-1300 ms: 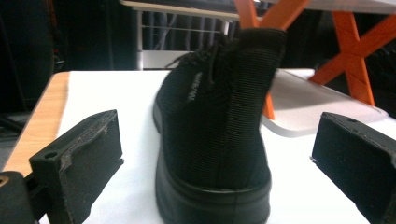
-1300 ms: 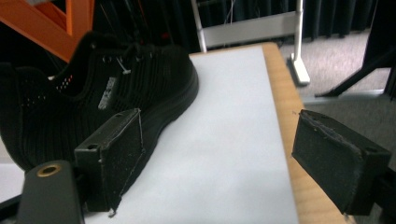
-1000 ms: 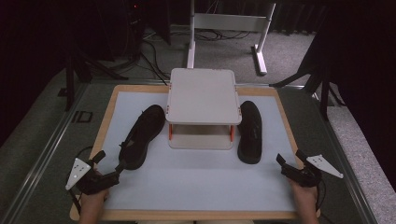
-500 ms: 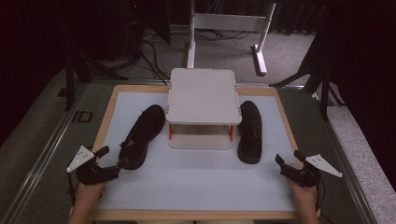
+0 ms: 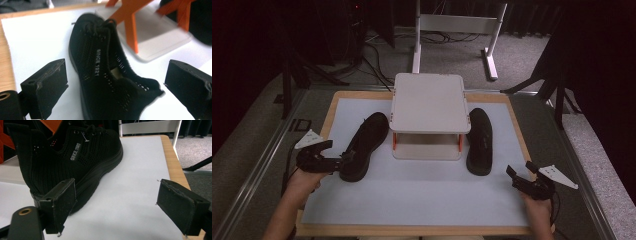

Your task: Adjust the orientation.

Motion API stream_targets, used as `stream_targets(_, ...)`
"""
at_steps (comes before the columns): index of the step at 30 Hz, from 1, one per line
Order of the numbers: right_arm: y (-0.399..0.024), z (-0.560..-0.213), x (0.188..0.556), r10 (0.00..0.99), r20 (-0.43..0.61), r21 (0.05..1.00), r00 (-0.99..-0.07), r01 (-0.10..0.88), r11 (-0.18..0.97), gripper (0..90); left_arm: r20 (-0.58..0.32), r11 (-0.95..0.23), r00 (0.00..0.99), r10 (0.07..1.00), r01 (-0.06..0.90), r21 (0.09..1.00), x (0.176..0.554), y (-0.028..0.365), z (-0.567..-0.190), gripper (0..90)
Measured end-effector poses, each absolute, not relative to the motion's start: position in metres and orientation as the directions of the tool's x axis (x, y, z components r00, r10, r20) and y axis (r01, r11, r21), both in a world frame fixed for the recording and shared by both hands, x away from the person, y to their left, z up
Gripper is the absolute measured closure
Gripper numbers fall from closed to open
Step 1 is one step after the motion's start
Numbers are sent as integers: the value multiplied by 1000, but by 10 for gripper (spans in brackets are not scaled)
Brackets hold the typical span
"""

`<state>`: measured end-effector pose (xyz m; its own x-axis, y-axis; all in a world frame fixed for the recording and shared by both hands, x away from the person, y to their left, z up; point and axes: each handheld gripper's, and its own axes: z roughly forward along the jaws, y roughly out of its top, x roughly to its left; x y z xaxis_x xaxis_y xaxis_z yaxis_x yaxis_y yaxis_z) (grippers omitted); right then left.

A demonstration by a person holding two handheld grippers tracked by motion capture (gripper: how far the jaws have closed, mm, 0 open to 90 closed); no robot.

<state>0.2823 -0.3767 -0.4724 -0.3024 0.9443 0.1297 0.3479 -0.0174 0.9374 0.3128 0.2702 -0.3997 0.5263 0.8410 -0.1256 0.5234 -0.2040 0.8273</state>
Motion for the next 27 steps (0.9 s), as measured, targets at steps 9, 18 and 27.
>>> stream_targets(9,-376,-473,283,944,127,933,-304,359,-10,164,-77,-329,540,838,612,719,340,256,-371,53)
stream_targets(18,-376,-473,284,941,129,929,-312,369,-5,176,-95,-406,538,838,730,550,379,234,-364,83)
stream_targets(27,-375,-473,285,941,122,928,-316,373,5,183,-88,-462,530,843,799,385,406,217,-369,221)
